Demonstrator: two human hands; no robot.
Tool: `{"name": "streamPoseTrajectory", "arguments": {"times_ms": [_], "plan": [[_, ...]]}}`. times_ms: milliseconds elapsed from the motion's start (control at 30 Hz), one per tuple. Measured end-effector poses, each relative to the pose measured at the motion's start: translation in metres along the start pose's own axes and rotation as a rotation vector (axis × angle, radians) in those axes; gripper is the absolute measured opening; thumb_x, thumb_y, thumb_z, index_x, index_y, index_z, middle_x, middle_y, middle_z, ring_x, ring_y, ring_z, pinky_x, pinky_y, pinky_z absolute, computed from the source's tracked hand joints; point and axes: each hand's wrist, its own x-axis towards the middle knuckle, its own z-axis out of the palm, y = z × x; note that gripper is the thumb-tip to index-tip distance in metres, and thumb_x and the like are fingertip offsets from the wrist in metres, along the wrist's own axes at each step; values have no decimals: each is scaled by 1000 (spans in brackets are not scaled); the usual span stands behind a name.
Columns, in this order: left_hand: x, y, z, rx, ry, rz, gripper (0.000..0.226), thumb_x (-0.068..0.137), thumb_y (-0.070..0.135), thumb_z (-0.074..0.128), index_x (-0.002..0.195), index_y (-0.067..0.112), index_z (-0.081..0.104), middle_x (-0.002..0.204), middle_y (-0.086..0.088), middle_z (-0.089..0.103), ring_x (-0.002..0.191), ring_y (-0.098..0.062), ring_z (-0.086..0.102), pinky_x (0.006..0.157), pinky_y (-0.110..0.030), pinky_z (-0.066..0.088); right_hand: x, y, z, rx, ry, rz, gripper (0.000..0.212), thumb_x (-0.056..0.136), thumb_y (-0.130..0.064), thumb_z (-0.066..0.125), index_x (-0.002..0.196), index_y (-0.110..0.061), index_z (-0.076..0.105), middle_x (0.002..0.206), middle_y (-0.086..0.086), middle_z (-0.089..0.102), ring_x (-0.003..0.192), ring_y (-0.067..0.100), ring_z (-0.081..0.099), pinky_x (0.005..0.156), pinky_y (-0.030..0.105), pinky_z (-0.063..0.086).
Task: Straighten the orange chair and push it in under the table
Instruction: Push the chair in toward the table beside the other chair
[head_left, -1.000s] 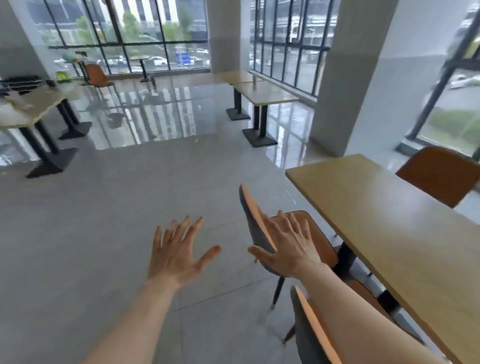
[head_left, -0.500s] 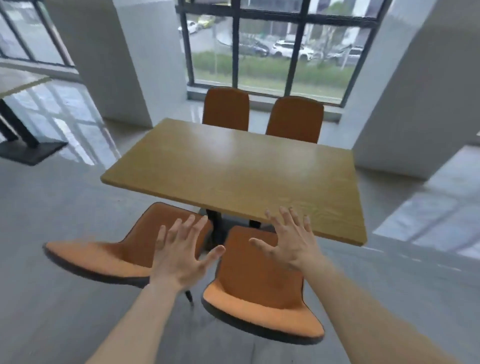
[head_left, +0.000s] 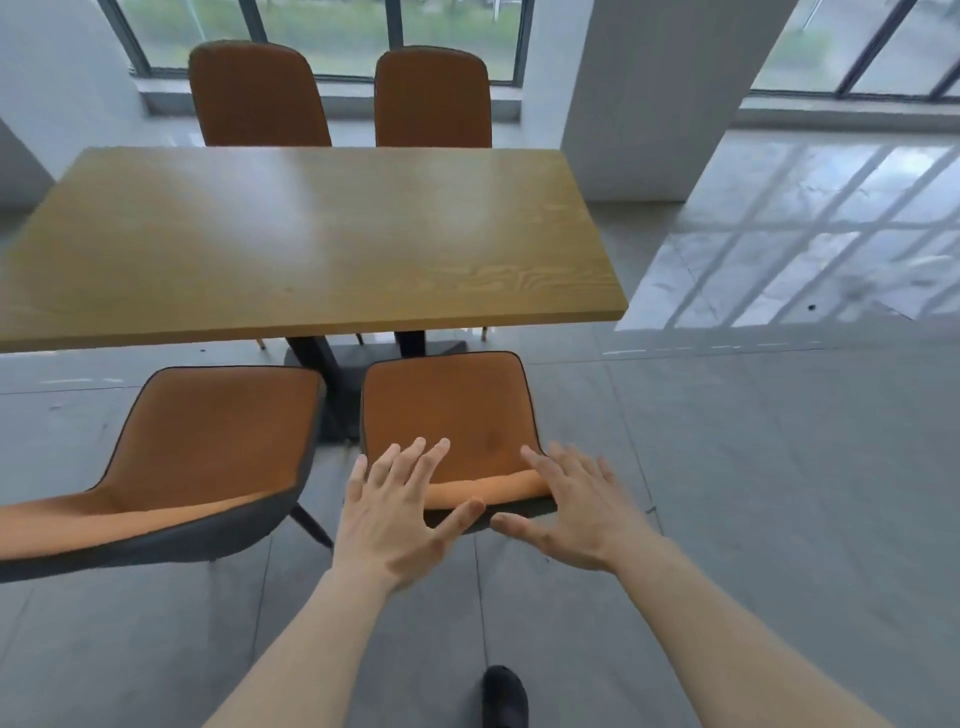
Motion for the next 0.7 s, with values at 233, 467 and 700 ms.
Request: {"name": "streamPoseTrajectory", "arguments": {"times_ms": [233,467,700], "plan": [[-8,-11,27,-10,-22,7,87,80,95,19,151,46,31,156,17,39,144,-13,30,124,-44,13,12,2,29,-66,96,-11,105,73,-98,20,159,-38,19,168,1,26,156,25,14,127,53,5],[0,-24,36,-35,17,63,69,84,82,22,139,47,44,135,22,51,125,-14,38,109,-40,24,19,-3,43,-121,229,-1,105,72,-95,5,151,-33,38,144,-3,52,136,23,40,120,45,23],[-5,-42,32,-31,28,88,53,92,75,40,137,48,46,131,24,52,123,-12,39,103,-38,23,13,-20,55,-134,262,13,98,77,-93,4,145,-34,42,137,-3,54,130,24,43,116,44,26]]}}
